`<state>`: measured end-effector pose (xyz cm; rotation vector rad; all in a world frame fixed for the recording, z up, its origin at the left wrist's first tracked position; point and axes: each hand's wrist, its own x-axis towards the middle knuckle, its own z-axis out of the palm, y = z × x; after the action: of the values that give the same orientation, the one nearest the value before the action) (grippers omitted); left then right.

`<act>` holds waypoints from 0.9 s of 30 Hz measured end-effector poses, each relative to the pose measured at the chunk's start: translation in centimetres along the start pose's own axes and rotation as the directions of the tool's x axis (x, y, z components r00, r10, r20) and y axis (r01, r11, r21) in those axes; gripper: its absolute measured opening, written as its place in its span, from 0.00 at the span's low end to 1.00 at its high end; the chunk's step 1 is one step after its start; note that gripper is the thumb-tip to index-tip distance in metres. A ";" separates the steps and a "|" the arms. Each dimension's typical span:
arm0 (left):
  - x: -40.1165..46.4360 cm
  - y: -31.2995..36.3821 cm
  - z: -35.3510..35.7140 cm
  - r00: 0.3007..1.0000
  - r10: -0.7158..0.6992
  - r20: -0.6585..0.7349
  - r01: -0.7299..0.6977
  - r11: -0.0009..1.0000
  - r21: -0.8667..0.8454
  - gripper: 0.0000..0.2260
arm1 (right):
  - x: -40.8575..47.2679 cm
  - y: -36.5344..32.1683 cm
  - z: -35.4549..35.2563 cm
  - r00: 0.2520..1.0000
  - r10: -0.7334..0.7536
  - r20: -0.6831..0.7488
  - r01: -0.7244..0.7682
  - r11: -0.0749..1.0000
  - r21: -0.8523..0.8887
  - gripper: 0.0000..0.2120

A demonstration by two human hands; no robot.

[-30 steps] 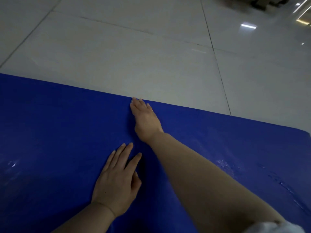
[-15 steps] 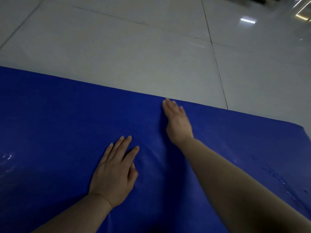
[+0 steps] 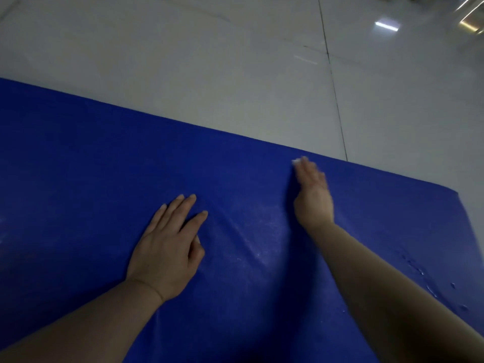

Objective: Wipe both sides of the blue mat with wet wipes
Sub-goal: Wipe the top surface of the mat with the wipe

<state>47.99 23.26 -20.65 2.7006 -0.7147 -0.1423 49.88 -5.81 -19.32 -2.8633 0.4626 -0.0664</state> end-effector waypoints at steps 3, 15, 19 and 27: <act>0.0 0.0 0.2 1.000 0.003 -0.015 -0.003 1.000 -0.002 0.23 | -0.6 6.5 -2.7 0.856 0.504 -0.113 -0.509 0.861 -0.016 0.30; 0.1 0.0 0.3 1.000 0.003 -0.026 -0.004 1.000 -0.013 0.23 | -5.2 6.7 -2.4 0.893 0.437 -0.104 -0.441 0.898 -0.016 0.34; 0.1 0.0 0.3 1.000 0.006 -0.020 -0.006 1.000 -0.001 0.24 | -7.5 2.6 -0.9 0.964 0.247 -0.096 -0.246 0.969 0.023 0.35; 0.2 0.0 0.4 0.999 0.006 -0.034 -0.006 1.000 -0.005 0.24 | -9.3 7.1 -2.0 0.851 0.504 -0.149 -0.509 0.861 0.006 0.36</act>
<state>48.07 23.07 -21.02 2.6889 -0.7111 -0.0965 38.71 -9.86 -19.21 -2.6737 1.2449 -0.1746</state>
